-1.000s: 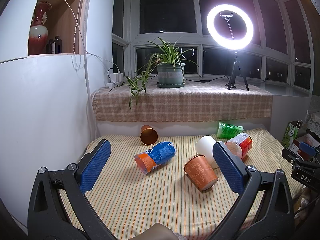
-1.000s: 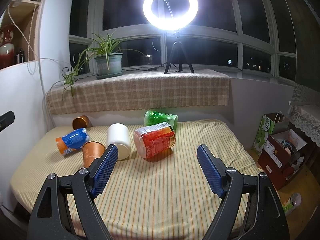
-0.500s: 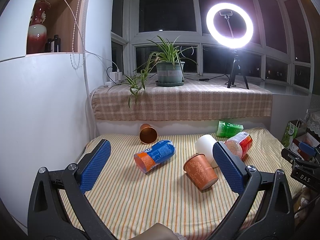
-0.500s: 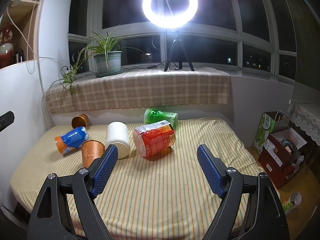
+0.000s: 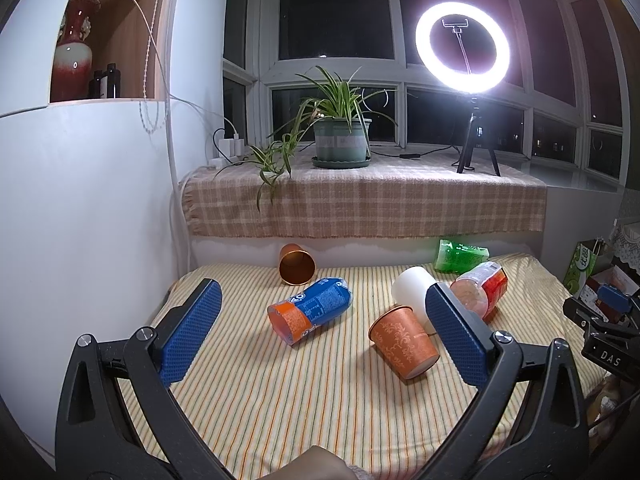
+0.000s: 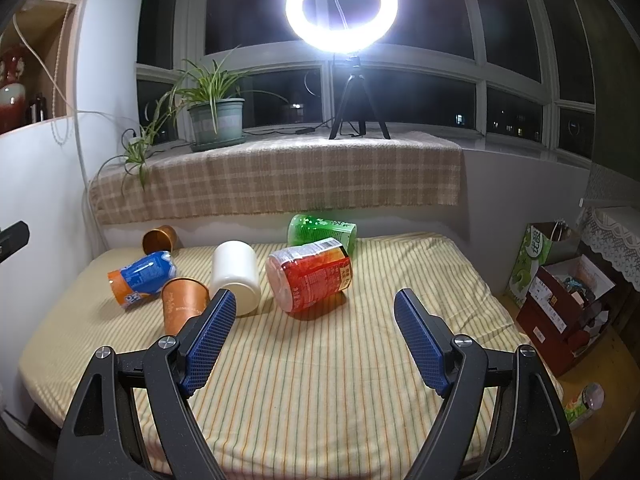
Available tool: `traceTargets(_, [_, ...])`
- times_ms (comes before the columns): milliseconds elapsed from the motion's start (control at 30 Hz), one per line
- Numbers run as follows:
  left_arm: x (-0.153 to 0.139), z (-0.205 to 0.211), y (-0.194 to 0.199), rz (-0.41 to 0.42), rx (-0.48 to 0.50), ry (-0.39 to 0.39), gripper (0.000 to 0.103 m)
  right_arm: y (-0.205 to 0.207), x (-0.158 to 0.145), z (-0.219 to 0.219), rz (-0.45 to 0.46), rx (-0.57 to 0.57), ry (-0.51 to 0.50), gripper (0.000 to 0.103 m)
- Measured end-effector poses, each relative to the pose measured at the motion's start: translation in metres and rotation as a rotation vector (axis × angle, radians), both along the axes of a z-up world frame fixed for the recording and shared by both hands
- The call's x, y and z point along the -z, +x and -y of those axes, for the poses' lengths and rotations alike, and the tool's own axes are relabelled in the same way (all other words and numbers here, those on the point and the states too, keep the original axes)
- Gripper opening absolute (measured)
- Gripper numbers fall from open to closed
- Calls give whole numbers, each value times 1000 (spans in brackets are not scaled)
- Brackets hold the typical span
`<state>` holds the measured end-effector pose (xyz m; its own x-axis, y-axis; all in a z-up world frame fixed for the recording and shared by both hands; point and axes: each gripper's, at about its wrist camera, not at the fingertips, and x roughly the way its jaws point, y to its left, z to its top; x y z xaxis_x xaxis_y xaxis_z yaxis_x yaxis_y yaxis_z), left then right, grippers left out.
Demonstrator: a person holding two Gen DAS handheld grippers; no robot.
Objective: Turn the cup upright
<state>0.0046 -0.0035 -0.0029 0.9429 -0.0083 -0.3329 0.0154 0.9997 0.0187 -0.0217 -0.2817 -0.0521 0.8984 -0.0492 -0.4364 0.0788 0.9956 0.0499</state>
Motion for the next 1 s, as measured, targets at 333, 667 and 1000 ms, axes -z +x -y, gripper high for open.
traceTargets(333, [15, -14, 21, -54, -6, -19, 103, 12, 6, -3, -35, 0, -4, 81])
traceTargets(667, [28, -45, 63, -180, -10, -47, 103, 24, 13, -8, -68, -5, -3, 81])
traceTargets(1000, [36, -84, 138, -347, 12, -163, 103, 37, 20, -10, -89, -7, -2, 81])
